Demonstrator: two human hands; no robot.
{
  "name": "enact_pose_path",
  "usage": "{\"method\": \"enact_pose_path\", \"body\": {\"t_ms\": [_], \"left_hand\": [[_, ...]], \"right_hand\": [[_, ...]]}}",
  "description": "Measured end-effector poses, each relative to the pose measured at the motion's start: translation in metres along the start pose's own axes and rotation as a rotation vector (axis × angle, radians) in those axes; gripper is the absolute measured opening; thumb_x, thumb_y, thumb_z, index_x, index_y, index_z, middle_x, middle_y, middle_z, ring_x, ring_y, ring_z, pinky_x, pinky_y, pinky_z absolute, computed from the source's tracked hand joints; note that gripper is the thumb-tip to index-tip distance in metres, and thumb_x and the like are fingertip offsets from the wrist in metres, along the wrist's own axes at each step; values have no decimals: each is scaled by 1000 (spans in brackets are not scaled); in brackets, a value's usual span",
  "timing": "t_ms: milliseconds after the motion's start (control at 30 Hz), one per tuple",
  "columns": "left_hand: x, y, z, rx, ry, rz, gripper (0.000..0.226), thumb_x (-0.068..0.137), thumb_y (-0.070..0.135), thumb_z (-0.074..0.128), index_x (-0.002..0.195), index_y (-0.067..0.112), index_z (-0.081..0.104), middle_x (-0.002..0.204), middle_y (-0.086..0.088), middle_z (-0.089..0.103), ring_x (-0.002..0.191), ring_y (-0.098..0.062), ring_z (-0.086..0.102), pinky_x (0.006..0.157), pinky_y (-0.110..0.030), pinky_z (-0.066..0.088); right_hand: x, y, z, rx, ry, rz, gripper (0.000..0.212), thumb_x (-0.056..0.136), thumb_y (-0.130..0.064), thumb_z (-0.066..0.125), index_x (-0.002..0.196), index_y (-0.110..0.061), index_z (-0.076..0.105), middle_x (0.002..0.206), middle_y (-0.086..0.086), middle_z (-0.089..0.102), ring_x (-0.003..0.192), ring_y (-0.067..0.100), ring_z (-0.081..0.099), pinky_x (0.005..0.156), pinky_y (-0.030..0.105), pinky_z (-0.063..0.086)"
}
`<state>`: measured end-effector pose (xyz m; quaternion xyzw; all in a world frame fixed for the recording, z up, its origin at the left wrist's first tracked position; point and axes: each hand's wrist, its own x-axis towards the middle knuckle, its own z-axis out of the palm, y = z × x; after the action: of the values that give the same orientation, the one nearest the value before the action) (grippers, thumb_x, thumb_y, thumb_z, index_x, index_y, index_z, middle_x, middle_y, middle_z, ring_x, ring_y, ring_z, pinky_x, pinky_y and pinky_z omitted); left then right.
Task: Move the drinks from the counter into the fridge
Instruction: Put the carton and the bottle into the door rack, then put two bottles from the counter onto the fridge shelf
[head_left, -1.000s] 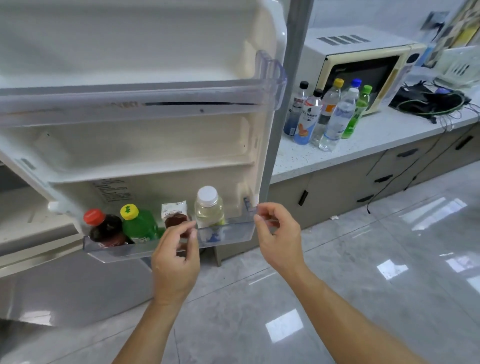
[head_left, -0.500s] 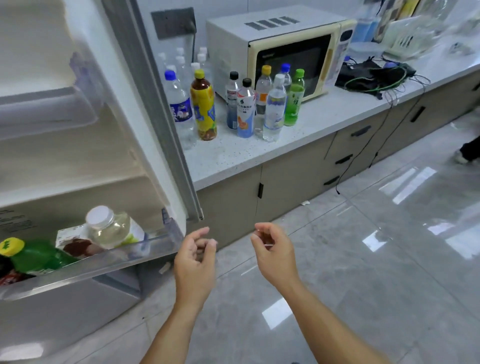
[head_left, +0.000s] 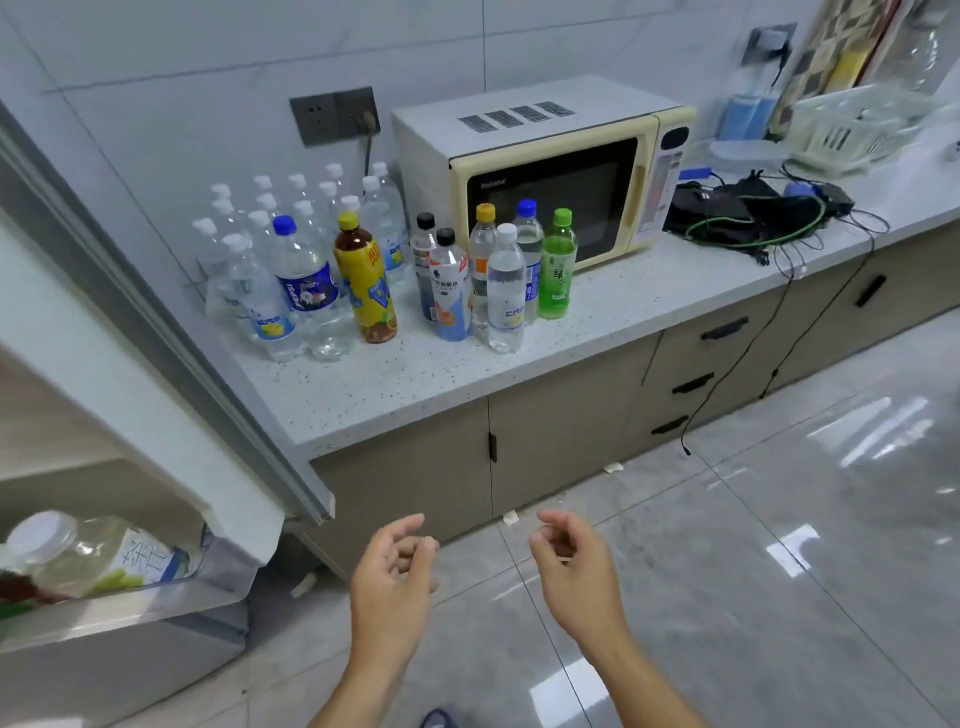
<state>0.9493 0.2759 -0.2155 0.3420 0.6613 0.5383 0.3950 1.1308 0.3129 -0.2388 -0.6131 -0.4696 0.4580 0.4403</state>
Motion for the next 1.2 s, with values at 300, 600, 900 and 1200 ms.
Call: {"method": "enact_pose_path", "body": {"t_ms": [300,600,900,1200], "left_hand": [[120,27,58,-41,-5,2,19,92,18,65,103,33,67,93,1,68,86,-9,69,61,-20,55],[240,71,102,-53,-8,18,17,92,23,64,104,35,65,100,6,68,88,-4,67,70,-27,60],[298,85,60,-37,290,23,21,92,23,64,101,42,62,105,15,66,97,-3,66,80,-26,55],[356,135,-4,-17,676,90,47,87,28,69,129,37,49,136,12,50,110,2,50,73,-8,38]], "right_hand": [[121,-31,-5,-27,-7,-57,21,91,-11,67,101,-29,64,86,-3,68,79,-2,62,70,6,47],[239,-94,19,-83,37,-127,19,89,-10,69,104,-23,66,89,-4,69,79,4,63,70,7,47],[278,-137,99,-181,-223,-331,24,89,-21,70,110,-31,64,104,-16,64,90,5,62,66,14,51],[335,-214,195,-290,-462,-575,45,90,-30,70,132,-27,54,121,-17,51,104,0,55,84,18,48]]}}
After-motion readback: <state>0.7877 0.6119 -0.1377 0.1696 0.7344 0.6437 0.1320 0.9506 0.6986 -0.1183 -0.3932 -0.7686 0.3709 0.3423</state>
